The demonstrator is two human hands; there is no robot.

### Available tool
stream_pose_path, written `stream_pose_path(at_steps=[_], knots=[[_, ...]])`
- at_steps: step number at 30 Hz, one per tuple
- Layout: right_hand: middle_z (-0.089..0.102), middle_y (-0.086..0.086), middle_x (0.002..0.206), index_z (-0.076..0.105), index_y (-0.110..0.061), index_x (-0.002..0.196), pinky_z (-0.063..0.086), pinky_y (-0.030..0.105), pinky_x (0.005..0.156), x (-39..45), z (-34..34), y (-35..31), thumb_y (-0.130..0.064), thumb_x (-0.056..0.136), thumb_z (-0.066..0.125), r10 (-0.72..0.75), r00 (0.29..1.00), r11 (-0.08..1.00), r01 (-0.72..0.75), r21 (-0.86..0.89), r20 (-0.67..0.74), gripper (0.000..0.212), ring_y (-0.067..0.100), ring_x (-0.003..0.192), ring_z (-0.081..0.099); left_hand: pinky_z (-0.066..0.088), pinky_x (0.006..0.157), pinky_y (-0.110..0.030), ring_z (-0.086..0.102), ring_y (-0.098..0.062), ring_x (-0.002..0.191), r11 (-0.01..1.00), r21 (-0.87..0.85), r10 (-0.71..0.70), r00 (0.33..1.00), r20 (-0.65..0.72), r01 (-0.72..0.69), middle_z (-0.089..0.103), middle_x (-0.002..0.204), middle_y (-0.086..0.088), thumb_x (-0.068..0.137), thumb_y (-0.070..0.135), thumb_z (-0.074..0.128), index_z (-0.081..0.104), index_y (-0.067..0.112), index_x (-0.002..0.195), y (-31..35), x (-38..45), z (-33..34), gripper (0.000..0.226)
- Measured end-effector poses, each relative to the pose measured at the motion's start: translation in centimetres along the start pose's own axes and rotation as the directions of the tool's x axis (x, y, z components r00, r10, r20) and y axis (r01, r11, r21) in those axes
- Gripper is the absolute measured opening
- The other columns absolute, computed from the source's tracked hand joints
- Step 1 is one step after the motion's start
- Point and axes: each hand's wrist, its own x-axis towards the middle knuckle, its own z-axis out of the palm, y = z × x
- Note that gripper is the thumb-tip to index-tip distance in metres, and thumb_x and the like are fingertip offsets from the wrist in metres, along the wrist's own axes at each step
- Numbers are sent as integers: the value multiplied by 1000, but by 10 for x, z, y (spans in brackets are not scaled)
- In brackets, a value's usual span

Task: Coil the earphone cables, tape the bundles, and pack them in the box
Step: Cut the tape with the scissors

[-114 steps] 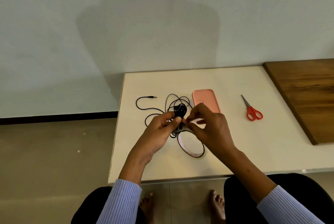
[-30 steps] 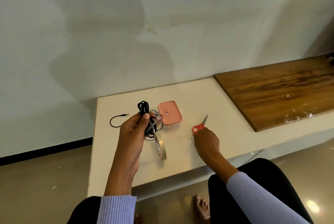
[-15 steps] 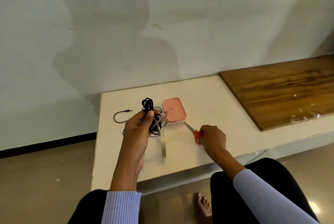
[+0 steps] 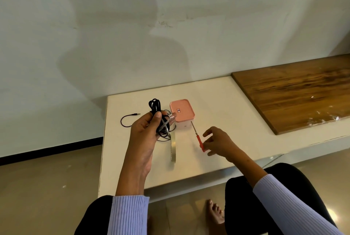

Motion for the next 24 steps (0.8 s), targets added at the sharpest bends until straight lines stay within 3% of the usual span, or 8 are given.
stream_pose_path(at_steps=[4, 8, 11, 14, 18, 22, 24], knots=[[68, 12, 94, 54, -8, 113, 48, 27, 70, -14, -9, -12, -6, 81, 69, -17, 999, 994, 12, 106, 47, 35, 19, 83, 62, 47, 94, -36, 68, -29, 102, 999, -12, -41, 995, 93, 43, 72, 100, -18, 95, 15, 49, 68, 11, 86, 5, 1, -6, 21], [73, 9, 89, 54, -12, 114, 52, 24, 63, -33, -8, -25, -5, 86, 63, 1, 966, 954, -79, 288, 260, 30, 15, 75, 69, 41, 104, -40, 69, -27, 100, 997, 15, -79, 983, 163, 78, 73, 98, -17, 95, 15, 47, 64, 7, 90, 13, 2, -16, 19], [74, 7, 87, 59, -13, 108, 55, 22, 54, -49, -3, -29, -3, 90, 58, -118, 917, 856, -101, 507, 382, 20, 22, 79, 73, 40, 106, -41, 69, -27, 100, 996, 13, -85, 984, 159, 84, 72, 99, -18, 94, 14, 48, 64, 6, 92, 16, 5, -21, 18], [70, 11, 94, 63, -3, 110, 55, 17, 53, -54, 6, -29, 0, 88, 57, -211, 875, 725, -159, 670, 437, 23, 16, 78, 72, 40, 106, -42, 69, -27, 100, 996, 6, -87, 985, 150, 87, 72, 99, -18, 95, 13, 47, 64, 6, 91, 16, 6, -19, 19], [67, 15, 99, 59, 3, 117, 57, 18, 55, -50, 17, -23, 0, 78, 61, -240, 798, 600, -326, 731, 553, 39, 12, 70, 68, 42, 104, -41, 68, -27, 101, 997, 9, -82, 986, 147, 82, 72, 99, -18, 96, 13, 46, 63, 4, 93, 15, 7, -17, 19], [64, 5, 76, 59, -3, 103, 55, 19, 49, -51, 20, -20, -10, 76, 61, -219, 783, 486, -430, 761, 582, 27, 11, 60, 65, 39, 107, -48, 65, -33, 107, 998, -1, -66, 992, 109, 67, 68, 107, -25, 95, 13, 49, 66, 6, 91, 12, 11, -20, 19], [59, 6, 71, 57, -4, 100, 54, 21, 43, -53, 21, -19, -21, 64, 76, -207, 780, 449, -461, 766, 591, 44, 12, 58, 65, 37, 108, -51, 63, -36, 109, 998, 3, -59, 994, 89, 59, 65, 111, -28, 94, 14, 50, 67, 7, 91, 11, 12, -21, 19]])
